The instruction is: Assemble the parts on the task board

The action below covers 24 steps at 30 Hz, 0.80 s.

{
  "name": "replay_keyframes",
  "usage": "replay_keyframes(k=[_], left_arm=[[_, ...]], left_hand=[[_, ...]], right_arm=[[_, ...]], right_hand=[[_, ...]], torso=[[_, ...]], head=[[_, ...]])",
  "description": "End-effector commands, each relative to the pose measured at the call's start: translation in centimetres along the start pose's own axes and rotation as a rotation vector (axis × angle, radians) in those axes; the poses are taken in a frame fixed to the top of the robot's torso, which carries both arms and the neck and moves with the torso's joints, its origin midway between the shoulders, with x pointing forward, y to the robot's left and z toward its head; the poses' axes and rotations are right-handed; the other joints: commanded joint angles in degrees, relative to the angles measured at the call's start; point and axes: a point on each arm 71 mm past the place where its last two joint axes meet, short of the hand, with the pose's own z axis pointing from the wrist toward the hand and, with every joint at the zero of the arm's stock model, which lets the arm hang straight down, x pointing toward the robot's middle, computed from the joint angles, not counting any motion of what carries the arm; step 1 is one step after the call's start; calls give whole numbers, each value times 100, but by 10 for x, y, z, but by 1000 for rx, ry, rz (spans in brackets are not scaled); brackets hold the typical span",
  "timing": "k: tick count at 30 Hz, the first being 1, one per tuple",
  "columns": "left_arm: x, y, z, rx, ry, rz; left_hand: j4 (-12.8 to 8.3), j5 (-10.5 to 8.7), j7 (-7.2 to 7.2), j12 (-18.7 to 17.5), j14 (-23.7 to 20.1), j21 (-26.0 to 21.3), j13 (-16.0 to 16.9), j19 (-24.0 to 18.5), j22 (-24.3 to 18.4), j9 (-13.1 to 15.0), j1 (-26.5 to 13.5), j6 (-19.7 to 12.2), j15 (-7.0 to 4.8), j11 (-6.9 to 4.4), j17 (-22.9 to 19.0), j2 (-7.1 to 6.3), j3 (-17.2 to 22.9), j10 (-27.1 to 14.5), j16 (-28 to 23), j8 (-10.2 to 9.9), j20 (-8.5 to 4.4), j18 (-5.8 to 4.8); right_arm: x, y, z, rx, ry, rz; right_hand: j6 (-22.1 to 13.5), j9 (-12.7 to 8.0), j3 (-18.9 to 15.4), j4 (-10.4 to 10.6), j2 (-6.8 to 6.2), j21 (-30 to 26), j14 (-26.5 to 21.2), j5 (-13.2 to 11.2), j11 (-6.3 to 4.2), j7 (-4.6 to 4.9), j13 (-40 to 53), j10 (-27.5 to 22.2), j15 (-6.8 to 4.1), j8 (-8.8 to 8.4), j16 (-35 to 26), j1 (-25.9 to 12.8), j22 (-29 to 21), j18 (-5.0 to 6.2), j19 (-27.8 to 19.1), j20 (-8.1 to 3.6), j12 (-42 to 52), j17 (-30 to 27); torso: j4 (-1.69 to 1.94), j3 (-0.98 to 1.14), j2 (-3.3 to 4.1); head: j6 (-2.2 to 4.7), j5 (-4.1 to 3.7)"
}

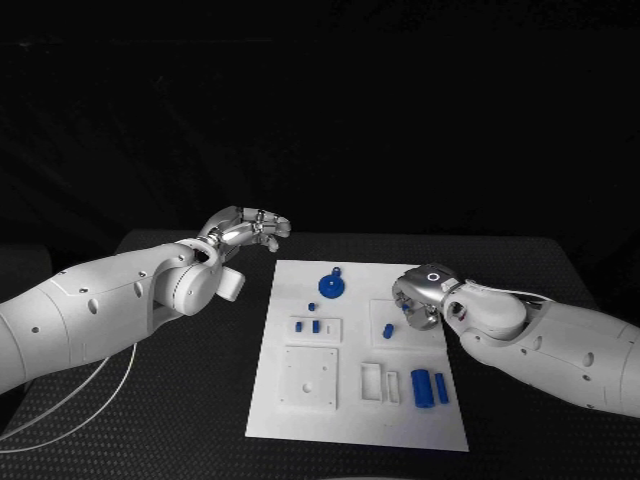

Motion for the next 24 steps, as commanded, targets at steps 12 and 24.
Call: replay_keyframes(k=[12,24], left_arm=[[-2,0,1,6,-3,-13],[-3,0,1,4,-5,-14]], left_hand=[[-32,18,-12,-22,56,-35,-6,46,11,-3,-7,-42,4,6,15,74,8,-36,-39,27,-16,85],[-30,18,-11,-21,60,-38,-6,50,13,-4,-14,-44,4,7,19,81,6,-37,-43,28,-16,85]], right_arm=[[1,10,-5,-34,-25,4],[-22,5,-5,-25,-80,31]], right_hand=[[89,22,81,48,-82,84,50,2,-16,-28,22,99,-66,32,49,35,114,305,125,-66,12,30],[102,30,106,71,-111,101,68,-4,-23,-33,25,118,-74,32,51,34,111,305,140,-79,6,35]], torso=[[-5,4,0],[-6,2,0]], head=[[17,-7],[72,-24]])
